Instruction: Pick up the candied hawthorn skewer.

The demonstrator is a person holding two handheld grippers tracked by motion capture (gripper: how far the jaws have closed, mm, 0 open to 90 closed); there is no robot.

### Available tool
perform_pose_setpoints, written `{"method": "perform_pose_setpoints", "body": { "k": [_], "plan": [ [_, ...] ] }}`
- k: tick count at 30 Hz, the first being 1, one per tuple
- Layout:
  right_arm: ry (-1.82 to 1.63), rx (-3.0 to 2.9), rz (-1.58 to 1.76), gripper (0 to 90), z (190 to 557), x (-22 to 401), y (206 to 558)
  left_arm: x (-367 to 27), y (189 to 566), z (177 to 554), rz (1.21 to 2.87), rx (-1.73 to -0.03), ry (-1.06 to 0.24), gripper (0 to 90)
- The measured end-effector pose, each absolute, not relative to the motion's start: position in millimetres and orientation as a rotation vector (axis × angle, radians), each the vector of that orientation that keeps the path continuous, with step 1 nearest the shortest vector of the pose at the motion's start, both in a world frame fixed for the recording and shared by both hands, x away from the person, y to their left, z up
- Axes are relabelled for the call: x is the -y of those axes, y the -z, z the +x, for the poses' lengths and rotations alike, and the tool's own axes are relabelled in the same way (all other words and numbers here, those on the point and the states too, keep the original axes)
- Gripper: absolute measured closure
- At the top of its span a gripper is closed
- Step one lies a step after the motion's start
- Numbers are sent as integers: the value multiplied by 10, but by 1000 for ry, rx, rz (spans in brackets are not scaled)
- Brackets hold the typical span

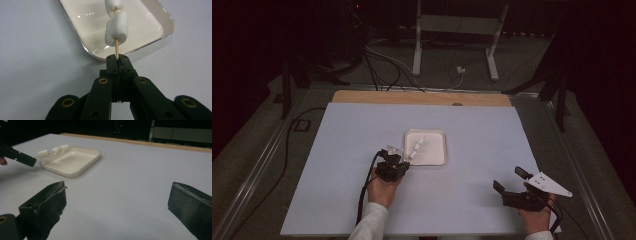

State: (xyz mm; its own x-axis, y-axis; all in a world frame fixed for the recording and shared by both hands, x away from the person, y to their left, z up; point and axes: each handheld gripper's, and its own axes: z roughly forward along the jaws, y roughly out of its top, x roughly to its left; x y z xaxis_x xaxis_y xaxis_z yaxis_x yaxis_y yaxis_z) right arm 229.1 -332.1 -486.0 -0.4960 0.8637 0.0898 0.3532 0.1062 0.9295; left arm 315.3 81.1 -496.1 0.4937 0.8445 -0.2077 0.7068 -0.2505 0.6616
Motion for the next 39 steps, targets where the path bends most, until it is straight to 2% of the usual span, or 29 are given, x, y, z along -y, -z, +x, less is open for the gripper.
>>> {"method": "perform_pose_setpoints", "body": {
  "k": [12,23,39],
  "plan": [
    [-1490,-1956,1182,18,2448,3125,4702,-879,4862,3058,1986,-1203,-246,900],
    [-1615,-2031,1245,18,2893,2762,4551,-952,4766,2939,1961,-1137,-260,900],
    [-1672,-2101,1208,18,3248,2264,4235,-1008,4691,2820,1896,-1056,-230,900]
  ]
}}
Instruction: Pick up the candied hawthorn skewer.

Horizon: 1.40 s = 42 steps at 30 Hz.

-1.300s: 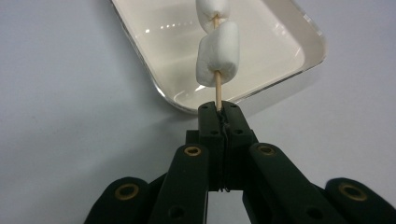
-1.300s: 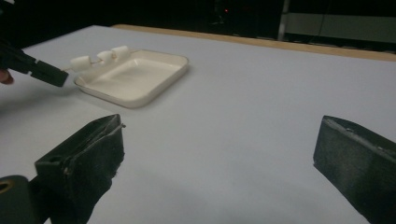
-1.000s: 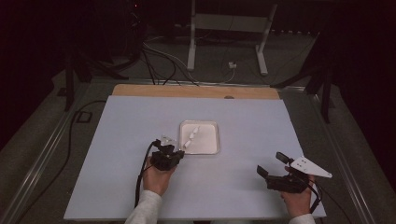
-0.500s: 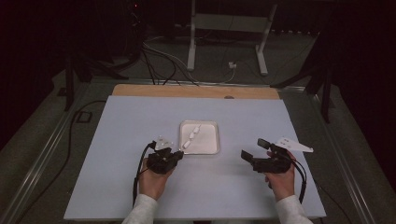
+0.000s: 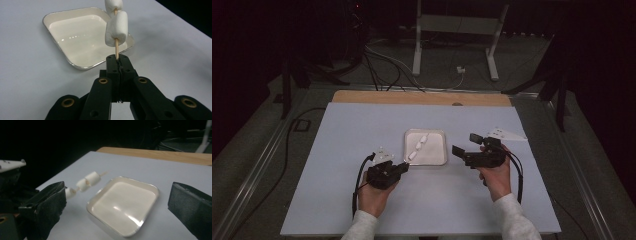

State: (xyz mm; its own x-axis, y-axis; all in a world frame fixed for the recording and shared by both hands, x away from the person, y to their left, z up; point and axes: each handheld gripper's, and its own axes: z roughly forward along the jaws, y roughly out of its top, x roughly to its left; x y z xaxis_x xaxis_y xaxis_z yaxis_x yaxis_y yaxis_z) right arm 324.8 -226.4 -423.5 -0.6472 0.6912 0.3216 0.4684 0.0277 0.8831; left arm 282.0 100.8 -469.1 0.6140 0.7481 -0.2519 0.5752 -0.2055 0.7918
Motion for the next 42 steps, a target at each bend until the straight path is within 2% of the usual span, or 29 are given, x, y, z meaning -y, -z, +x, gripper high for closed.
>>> {"method": "perform_pose_setpoints", "body": {
  "k": [6,9,16,23,25,28,29,30,35,38,40,42],
  "plan": [
    [-1716,-2154,1253,84,3377,2081,4206,-988,4634,2774,1869,-1016,-224,900],
    [-1786,-2188,1309,166,3439,2013,4258,-975,4607,2757,1853,-995,-217,900],
    [-1934,-2207,1468,432,3557,1860,4387,-925,4594,2740,1836,-959,-194,900],
    [-1999,-2229,1554,536,3624,1773,4453,-900,4595,2739,1825,-936,-171,900],
    [-2002,-2236,1572,609,3633,1750,4458,-893,4604,2742,1830,-933,-170,900],
    [-2009,-2232,1582,669,3635,1745,4453,-895,4616,2752,1844,-918,-163,899],
    [-2006,-2235,1580,696,3631,1745,4450,-896,4619,2758,1850,-912,-155,821],
    [-1995,-2239,1575,704,3628,1743,4446,-891,4622,2759,1853,-915,-161,790],
    [-1988,-2248,1565,721,3620,1725,4443,-855,4636,2769,1880,-908,-145,761],
    [-1984,-2260,1541,729,3613,1700,4439,-828,4652,2774,1902,-909,-144,794],
    [-1986,-2269,1531,731,3606,1681,4429,-815,4663,2781,1919,-911,-141,860],
    [-1982,-2279,1517,733,3602,1658,4421,-798,4675,2785,1938,-923,-151,882]
  ]
}}
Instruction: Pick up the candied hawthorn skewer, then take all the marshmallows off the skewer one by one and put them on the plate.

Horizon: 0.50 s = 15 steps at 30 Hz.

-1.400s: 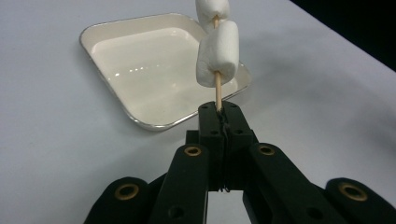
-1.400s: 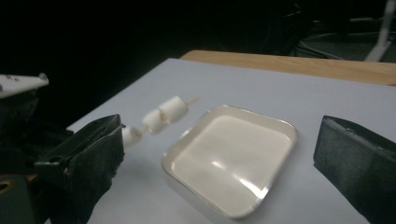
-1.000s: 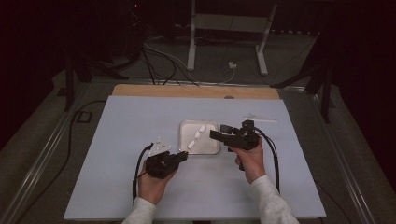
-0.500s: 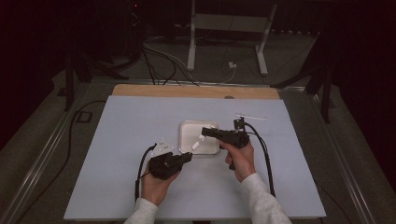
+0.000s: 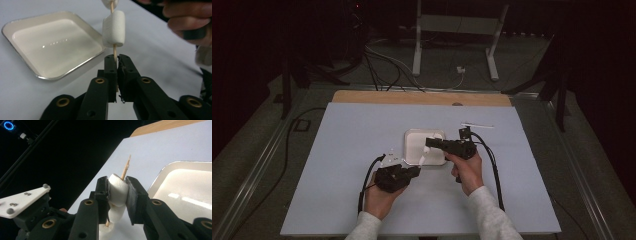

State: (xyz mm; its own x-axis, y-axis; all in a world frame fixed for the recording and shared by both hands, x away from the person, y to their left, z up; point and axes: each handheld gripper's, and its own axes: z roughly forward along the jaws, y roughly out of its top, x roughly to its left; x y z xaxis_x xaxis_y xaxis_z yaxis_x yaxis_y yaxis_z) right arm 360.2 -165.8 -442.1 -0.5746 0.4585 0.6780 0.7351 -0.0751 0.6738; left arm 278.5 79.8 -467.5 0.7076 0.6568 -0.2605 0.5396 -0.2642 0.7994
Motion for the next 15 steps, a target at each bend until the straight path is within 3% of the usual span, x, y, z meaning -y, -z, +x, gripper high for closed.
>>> {"method": "perform_pose_setpoints", "body": {
  "k": [15],
  "plan": [
    [1690,2025,-1290,746,3615,1617,4387,-817,4709,2775,1959,-964,-208,900]
  ]
}}
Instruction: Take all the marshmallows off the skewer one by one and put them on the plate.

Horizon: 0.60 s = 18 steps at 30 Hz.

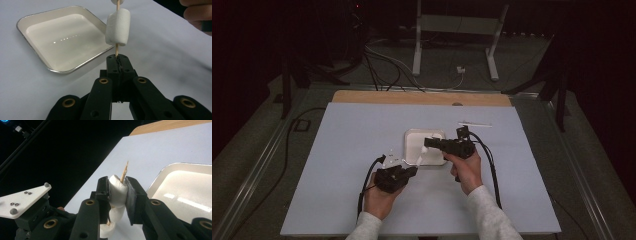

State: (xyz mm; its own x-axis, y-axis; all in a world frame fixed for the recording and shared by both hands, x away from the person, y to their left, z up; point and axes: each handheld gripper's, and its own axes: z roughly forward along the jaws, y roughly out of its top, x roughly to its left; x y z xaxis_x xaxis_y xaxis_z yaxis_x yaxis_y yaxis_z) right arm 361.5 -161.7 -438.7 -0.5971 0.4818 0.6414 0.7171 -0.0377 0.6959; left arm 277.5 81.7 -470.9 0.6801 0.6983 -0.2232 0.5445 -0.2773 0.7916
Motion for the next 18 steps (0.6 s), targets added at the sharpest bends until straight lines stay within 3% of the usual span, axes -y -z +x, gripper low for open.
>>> {"method": "perform_pose_setpoints", "body": {
  "k": [14,18],
  "plan": [
    [1712,1986,-1305,754,3648,1652,4388,-833,4704,2767,1937,-948,-201,900],
    [1715,1965,-1283,708,3639,1605,4399,-816,4699,2759,1942,-949,-219,900]
  ]
}}
